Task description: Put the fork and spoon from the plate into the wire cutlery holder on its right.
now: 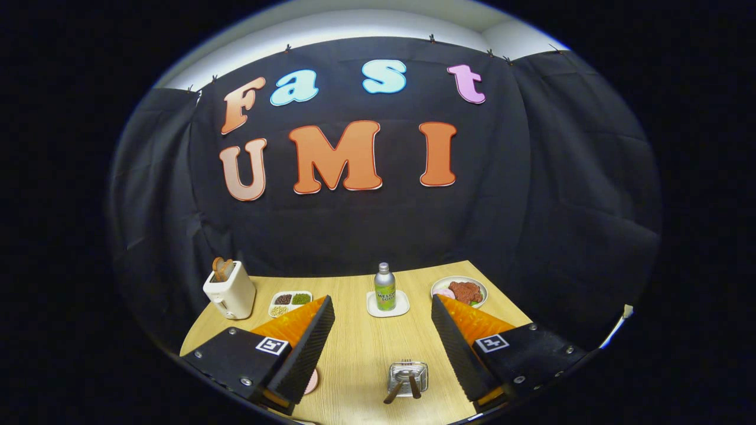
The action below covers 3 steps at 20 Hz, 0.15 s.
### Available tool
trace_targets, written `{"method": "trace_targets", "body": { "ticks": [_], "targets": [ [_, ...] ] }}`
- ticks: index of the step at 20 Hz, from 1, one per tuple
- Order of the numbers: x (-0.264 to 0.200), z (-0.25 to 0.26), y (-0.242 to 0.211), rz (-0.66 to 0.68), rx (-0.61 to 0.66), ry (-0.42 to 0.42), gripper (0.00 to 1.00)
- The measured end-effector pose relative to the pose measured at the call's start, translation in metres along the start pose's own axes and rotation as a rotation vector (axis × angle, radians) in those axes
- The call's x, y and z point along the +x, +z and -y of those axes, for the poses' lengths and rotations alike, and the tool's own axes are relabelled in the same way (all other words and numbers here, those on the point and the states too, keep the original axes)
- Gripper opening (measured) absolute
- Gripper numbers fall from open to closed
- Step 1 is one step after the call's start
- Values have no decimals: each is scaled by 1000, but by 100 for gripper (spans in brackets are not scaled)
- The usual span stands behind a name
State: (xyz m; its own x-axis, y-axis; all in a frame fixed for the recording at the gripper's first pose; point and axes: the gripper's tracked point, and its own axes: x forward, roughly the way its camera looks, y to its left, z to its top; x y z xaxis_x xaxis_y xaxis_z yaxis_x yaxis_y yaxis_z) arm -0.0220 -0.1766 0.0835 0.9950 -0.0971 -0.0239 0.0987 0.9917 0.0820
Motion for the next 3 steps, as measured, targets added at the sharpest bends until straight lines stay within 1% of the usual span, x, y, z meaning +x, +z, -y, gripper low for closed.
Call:
{"method": "trace_targets", "body": {
  "ticks": [3],
  "targets": [
    [-3, -9, 3, 13, -9, 26, 99]
  ]
}}
